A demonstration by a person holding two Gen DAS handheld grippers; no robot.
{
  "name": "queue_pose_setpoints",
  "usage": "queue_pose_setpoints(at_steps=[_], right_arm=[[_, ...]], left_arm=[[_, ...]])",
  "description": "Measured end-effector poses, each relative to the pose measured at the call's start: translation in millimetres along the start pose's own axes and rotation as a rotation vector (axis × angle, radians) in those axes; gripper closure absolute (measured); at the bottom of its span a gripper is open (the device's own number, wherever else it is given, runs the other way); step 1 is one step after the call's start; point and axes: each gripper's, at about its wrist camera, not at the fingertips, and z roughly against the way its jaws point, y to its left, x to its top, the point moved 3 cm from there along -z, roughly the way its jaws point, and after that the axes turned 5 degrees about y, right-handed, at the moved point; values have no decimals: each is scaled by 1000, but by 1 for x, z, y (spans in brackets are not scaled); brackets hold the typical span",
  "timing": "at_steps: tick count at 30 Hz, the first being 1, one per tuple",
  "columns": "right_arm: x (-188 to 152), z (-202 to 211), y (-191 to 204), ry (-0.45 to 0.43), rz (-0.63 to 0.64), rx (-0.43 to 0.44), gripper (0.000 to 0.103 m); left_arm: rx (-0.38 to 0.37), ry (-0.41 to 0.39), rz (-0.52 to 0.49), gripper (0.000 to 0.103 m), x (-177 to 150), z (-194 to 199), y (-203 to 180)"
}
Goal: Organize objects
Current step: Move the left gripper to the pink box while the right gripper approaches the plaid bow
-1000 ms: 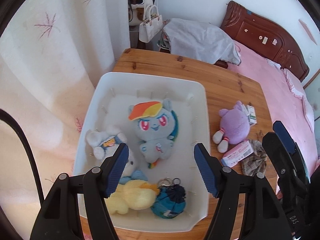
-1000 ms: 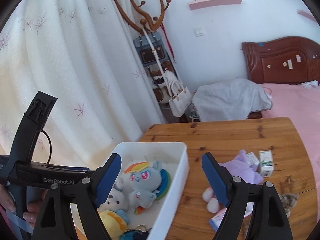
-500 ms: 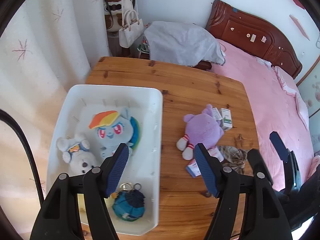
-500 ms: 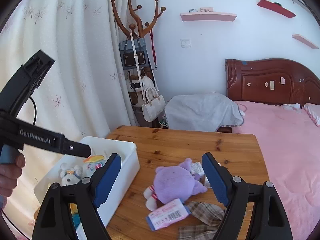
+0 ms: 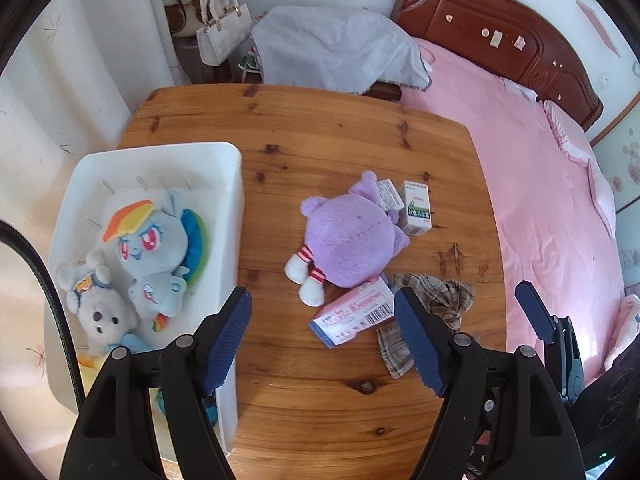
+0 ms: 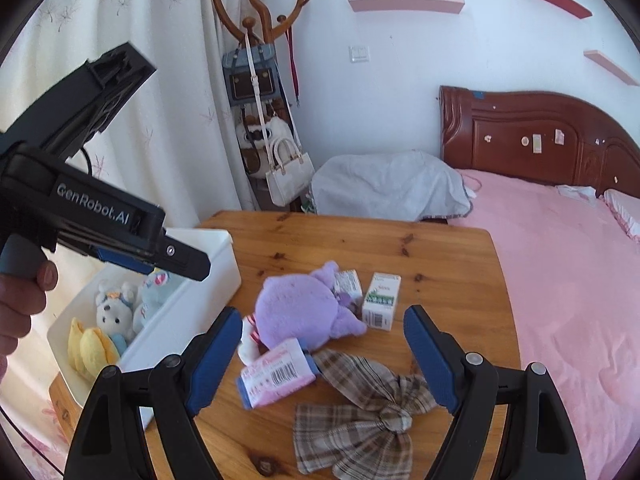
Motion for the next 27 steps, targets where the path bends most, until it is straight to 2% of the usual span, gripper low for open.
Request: queue_pose_setpoints(at_steps=[13,27], right_arm=[[-34,-31,-26,133,11,16,19],[-58,-61,-46,232,-34,47,19]], left_arm=[[22,162,-59,26,-6,-51,-40],[84,295,-89,26,-9,-101,-57]])
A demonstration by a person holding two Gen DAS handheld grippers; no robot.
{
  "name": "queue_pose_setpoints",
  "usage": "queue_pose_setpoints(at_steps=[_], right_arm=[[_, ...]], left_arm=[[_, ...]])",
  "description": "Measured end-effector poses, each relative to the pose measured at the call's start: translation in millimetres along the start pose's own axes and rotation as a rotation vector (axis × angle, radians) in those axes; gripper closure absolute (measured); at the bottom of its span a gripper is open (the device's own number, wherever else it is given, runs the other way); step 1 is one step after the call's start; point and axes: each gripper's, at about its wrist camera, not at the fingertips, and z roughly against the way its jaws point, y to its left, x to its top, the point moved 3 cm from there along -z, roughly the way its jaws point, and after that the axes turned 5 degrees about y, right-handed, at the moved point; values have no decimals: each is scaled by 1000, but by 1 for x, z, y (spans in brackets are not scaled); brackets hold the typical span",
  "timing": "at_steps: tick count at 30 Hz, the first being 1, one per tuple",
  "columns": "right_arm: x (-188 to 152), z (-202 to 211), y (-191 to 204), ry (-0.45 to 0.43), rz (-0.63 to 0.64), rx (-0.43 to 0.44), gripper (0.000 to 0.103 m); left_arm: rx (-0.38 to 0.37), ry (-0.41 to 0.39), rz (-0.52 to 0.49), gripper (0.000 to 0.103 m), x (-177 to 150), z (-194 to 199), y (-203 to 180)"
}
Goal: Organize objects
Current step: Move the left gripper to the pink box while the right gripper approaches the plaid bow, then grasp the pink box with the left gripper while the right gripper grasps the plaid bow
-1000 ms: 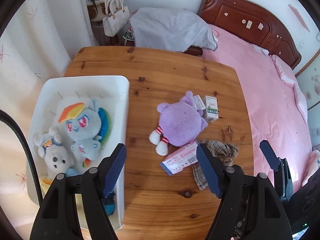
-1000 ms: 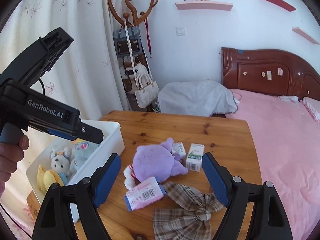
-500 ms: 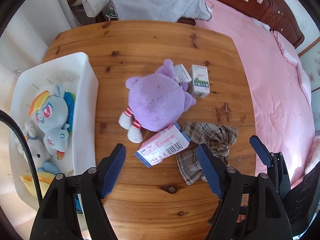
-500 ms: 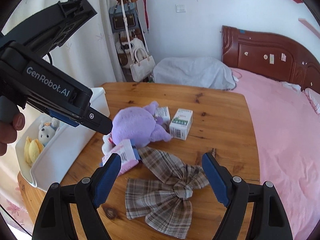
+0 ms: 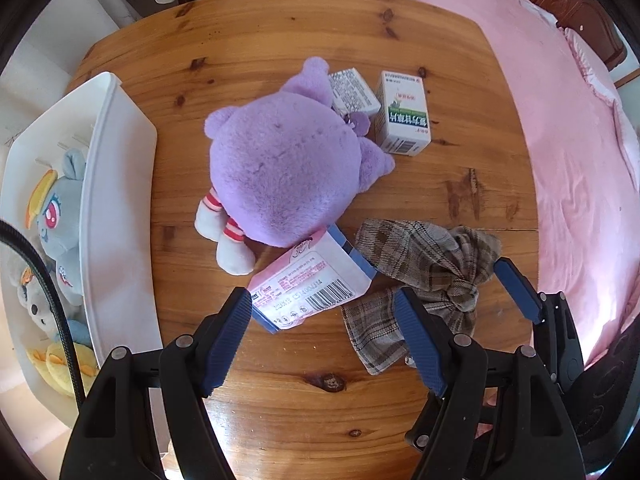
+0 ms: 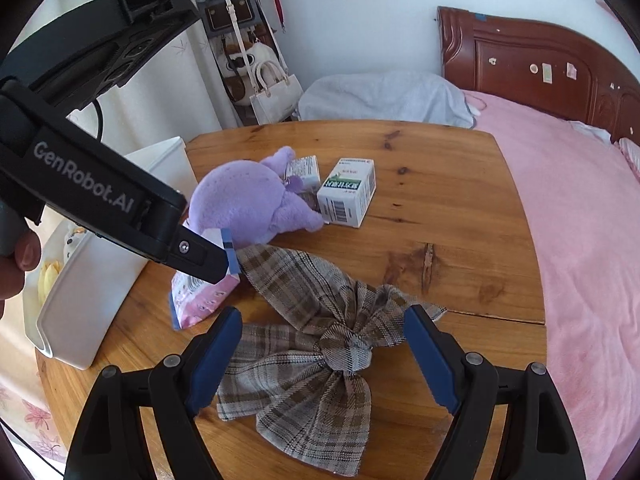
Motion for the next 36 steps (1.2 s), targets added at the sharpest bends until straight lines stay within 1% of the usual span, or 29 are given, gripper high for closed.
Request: queue_pose_setpoints(at_steps=[4,8,11,12,17,22,26,30,33,36], right_arm=[[-3,-5,1,15,21,5,19],[-4,-9,0,28,24,15,20],[-5,-12,0,37,31,11,21],[-5,-13,-1,40,33,8,23],[-5,-17,-5,64,20,17,33],[-6,-23,-9,93,27,10,46],[-7,-25,-10,100,31,15,51],[-7,-26,-8,102,41,10,54],[-7,-26,-7,105,44,9,59],[-7,-26,-5,111,50,10,65]], left_arm=[[5,34,-5,26,3,-12,-1],[22,51,-4,26,6,-20,-1],[30,66,1,26,6,-25,1],[46,70,-36,26,7,-26,1],[66,88,-42,26,6,-32,4],[80,97,-41,27,4,-37,9],[90,99,-51,28,1,-38,13],[97,93,-69,32,-2,-37,16],[93,89,-77,33,-5,-36,18],[103,80,-88,38,-9,-35,20]])
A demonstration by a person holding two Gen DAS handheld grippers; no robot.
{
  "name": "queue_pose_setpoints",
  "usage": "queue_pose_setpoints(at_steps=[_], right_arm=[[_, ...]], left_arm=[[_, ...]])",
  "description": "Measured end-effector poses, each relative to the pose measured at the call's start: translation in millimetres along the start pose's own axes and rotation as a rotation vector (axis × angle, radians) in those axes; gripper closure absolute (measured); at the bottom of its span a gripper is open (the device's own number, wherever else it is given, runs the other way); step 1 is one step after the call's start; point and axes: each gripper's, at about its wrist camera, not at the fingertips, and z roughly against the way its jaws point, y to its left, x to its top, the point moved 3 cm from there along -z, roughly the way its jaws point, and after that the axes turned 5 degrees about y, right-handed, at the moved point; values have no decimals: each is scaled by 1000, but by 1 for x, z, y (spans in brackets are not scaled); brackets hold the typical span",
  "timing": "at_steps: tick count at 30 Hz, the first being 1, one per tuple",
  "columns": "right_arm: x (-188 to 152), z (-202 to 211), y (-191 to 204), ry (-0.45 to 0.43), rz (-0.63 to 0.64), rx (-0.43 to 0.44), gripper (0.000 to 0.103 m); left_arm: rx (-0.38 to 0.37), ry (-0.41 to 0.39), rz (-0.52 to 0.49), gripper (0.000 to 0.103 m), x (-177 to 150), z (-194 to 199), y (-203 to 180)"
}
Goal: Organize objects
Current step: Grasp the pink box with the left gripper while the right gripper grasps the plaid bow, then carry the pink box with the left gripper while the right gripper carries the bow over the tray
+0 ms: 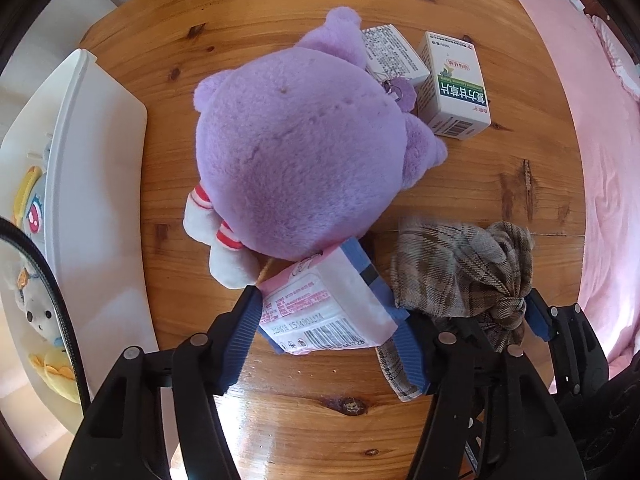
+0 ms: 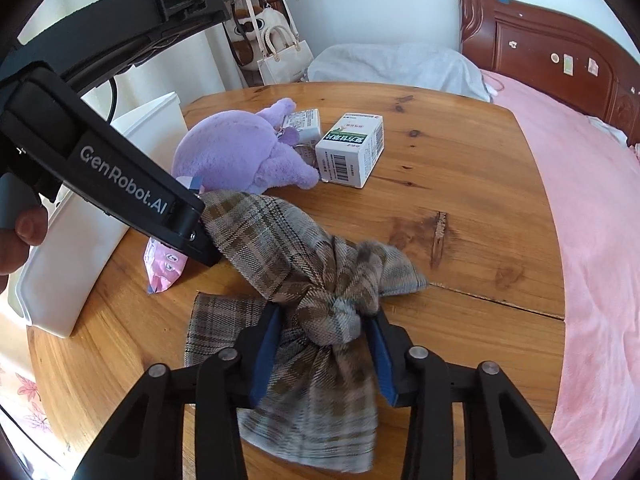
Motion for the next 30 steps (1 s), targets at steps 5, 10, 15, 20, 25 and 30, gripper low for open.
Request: queue_pose_setpoints(at_steps=[5,10,15,20,25,30], right_arm=[[0,0,2,7,-6,5,70],[0,0,4,18,-16,18,73],[0,4,8,13,-21,27,73],[1,7,15,12,-13,26,74],[4,13,21,3,-17,33,74],[7,19,26,-7,-16,30,74]], left_arm=[[12,-14,-20,42,-6,1,3],[33,-35,-44,46,-14,4,8],[39,-55,-51,54,-22,10,15],[40,-72,-58,63,-31,17,22],[29,-83,-56,80,-42,23,29],[25,-88,-42,81,-53,25,38]])
